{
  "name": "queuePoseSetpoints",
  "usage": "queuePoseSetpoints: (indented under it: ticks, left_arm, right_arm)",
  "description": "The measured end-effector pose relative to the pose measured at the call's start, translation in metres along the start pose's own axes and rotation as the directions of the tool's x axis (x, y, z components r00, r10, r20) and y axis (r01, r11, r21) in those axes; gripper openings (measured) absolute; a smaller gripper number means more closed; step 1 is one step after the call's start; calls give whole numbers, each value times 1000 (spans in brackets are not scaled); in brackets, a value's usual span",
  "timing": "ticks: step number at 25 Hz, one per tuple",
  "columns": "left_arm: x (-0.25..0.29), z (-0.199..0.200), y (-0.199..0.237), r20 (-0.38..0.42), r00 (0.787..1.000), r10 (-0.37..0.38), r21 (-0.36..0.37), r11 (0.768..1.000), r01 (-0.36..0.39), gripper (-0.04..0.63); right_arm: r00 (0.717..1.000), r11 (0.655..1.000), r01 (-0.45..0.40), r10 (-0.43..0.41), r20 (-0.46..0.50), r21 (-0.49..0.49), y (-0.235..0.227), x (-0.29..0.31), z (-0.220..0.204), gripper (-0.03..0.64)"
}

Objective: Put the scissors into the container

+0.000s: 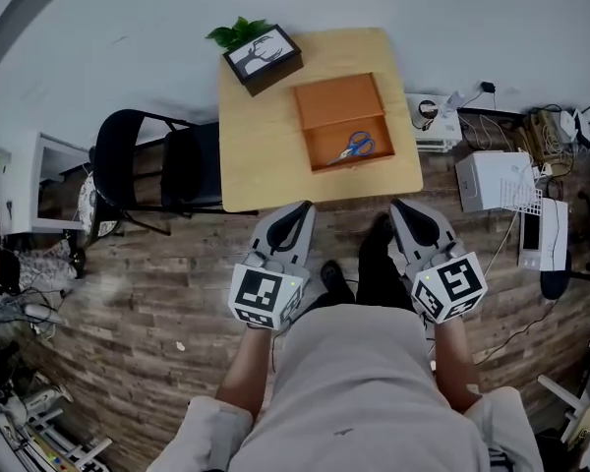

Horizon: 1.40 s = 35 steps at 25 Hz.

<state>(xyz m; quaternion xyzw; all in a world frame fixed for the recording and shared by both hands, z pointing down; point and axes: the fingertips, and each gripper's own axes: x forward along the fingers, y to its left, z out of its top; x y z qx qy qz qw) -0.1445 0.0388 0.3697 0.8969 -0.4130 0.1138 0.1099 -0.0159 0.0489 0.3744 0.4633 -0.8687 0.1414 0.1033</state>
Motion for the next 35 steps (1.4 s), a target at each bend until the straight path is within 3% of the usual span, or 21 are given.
queuePoseSetpoints:
  ticks: [11, 35]
  left_arm:
    - [-8, 30, -19, 61, 998, -29, 13, 1000, 28, 8]
    - [-5, 26, -26, 69, 997, -18, -14, 1000, 19, 8]
  right_arm:
    - [994, 1000, 21, -19, 105, -17, 1, -20, 20, -2]
    - [996, 997, -1, 7, 90, -73, 2, -27, 23, -3]
